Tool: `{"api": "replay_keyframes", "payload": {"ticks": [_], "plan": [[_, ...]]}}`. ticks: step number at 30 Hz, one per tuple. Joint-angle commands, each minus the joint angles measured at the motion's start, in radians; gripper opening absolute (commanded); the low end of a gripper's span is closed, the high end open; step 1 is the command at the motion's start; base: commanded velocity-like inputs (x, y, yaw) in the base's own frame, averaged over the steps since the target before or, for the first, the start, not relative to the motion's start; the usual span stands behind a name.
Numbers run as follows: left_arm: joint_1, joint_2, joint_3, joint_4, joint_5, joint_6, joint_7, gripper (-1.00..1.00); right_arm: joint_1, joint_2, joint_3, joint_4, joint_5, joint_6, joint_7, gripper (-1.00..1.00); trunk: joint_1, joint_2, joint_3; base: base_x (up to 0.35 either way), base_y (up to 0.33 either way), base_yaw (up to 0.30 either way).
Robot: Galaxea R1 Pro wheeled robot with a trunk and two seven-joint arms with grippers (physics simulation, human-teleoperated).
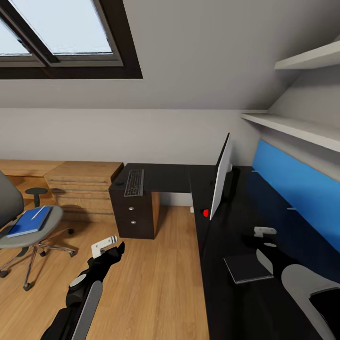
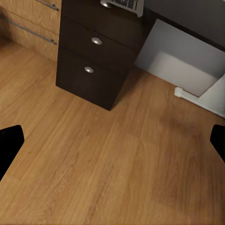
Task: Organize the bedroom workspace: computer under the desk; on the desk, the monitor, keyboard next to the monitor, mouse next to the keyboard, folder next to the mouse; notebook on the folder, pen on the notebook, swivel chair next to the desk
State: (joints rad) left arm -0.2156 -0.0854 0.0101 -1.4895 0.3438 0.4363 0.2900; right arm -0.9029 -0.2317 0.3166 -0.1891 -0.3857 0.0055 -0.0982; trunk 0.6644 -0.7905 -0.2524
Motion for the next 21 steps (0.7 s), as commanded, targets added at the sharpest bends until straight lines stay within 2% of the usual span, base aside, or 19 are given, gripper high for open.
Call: {"api": "replay_keyframes", "payload": {"ticks": [1, 8, 21], "plan": [[-0.001, -0.001, 0.001, -0.002, 0.011, 0.004, 0.006, 1.00, -0.001, -0.001, 0.009, -0.001, -0.010, 0.001, -0.004, 1.00, 0.004, -0.008, -0.005, 0.000, 0.000, 0.000], [-0.001, -0.001, 0.001, -0.002, 0.011, 0.004, 0.006, 1.00, -0.001, -0.026, 0.005, -0.001, -0.010, 0.001, -0.005, 1.00, 0.031, -0.057, -0.027, 0.000, 0.000, 0.000], [-0.001, -0.001, 0.001, -0.003, 0.011, 0.004, 0.006, 1.00, -0.001, -0.034, -0.009, -0.001, -0.010, 0.001, -0.005, 1.00, 0.081, -0.148, -0.067, 0.000, 0.000, 0.000]]}}
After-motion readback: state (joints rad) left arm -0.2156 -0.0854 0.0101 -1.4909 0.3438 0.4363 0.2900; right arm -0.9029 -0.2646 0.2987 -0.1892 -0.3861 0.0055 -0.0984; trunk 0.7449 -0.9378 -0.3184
